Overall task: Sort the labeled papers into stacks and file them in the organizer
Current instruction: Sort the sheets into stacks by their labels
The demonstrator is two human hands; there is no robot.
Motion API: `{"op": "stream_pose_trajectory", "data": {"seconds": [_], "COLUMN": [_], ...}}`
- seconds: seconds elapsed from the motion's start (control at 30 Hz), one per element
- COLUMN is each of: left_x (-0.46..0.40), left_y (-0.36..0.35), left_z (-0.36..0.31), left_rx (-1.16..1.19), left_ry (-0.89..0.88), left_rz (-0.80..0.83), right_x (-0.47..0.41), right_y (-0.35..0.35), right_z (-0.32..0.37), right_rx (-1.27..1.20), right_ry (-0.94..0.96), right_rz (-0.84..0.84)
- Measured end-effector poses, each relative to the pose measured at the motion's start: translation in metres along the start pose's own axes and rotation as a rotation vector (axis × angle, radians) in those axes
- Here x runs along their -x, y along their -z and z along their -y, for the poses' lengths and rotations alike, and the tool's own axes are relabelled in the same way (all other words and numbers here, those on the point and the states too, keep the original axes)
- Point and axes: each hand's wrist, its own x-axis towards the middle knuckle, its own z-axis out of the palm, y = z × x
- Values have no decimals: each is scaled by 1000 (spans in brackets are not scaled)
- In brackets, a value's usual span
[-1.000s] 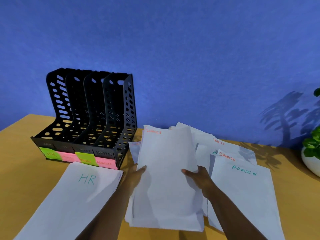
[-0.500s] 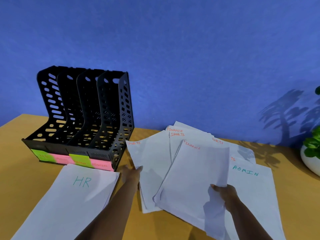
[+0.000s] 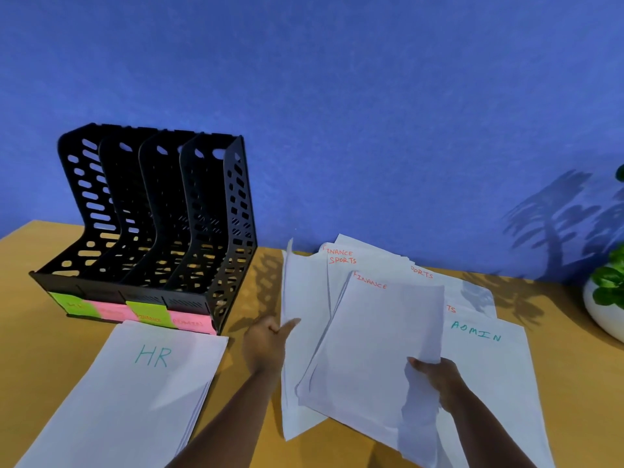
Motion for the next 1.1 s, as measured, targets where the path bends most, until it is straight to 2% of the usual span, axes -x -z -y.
{"op": "stream_pose_trajectory", "data": {"seconds": [0.1,0.2,0.3,0.37,0.47,0.57,0.67,0.73,0.8,0.87,1.0,1.1], "left_x": [-10,-15,-16,-13,-6,0,2,-1,-5,-7,-2,-6], "left_y": [1,3,4,5,11,12,9,6,4,4,2,3], "left_z": [1,5,13,18,24,25,16,12,13,19,20,17], "left_rx": [546,771,697,478,102,-195,-52,48,28,102,516,628], "left_ry": [387,568,576,504,341,203,146,211,307,426,539,520], "left_rz": [-17,-23,-86,-75,30,-76,-126,-70,-28,-45,-196,-352], "right_x": [0,-2,-3,-3,-4,-5,-5,-5,-4,-4,-3,-4], "right_y": [0,1,1,1,1,1,1,1,1,1,1,1], "right_z": [0,-1,-3,-4,-4,-5,-5,-5,-5,-6,-6,-6], "right_rx": [6,3,-6,0,0,0,4,0,-3,-4,-4,-12], "right_ry": [6,10,4,8,14,14,18,21,23,24,31,26], "right_rz": [6,8,24,30,36,36,30,27,29,31,31,33]}}
